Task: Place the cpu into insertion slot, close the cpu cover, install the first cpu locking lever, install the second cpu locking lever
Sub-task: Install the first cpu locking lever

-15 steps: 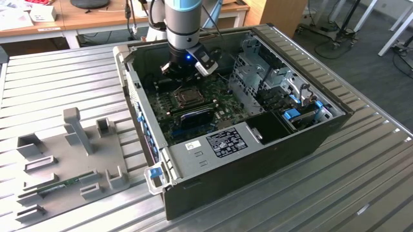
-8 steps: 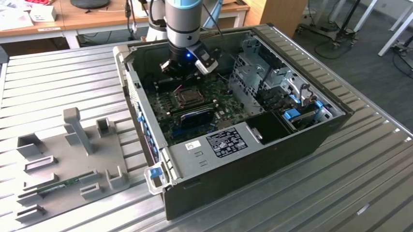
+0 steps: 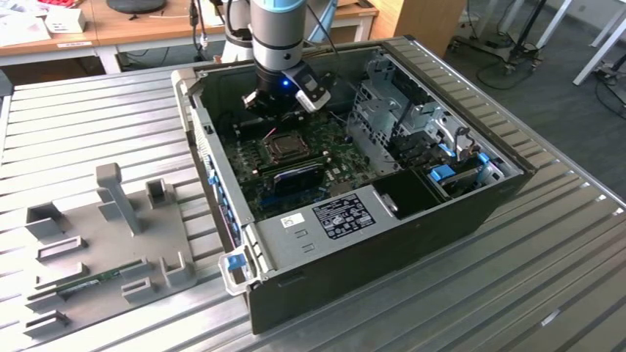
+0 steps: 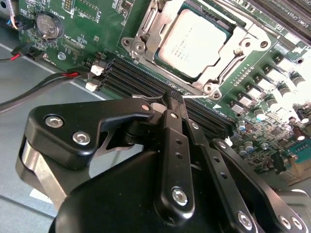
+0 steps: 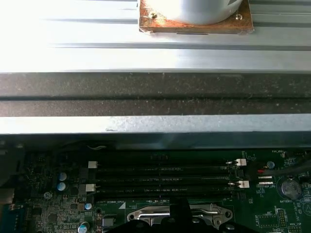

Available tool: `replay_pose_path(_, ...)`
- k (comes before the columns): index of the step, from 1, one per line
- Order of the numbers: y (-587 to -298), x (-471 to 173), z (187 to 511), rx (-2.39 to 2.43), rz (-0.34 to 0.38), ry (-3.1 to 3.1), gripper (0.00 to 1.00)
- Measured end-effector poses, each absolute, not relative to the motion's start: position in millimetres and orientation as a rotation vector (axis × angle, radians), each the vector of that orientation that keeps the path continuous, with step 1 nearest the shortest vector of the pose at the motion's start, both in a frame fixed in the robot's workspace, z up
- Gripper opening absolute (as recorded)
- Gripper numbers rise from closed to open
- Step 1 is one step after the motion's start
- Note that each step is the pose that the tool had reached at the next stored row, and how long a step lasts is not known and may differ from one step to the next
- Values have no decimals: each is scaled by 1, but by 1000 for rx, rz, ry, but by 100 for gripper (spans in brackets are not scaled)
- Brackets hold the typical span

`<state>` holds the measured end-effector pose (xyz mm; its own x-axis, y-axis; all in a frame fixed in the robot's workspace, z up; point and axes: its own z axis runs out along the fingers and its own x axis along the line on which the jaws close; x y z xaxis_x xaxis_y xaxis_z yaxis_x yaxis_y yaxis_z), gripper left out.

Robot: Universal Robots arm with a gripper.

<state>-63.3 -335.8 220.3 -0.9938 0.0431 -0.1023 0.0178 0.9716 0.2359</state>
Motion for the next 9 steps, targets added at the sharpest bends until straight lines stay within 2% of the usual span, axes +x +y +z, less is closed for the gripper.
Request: replay_pose_path(9,-335,-63,220,46,359,3009,10)
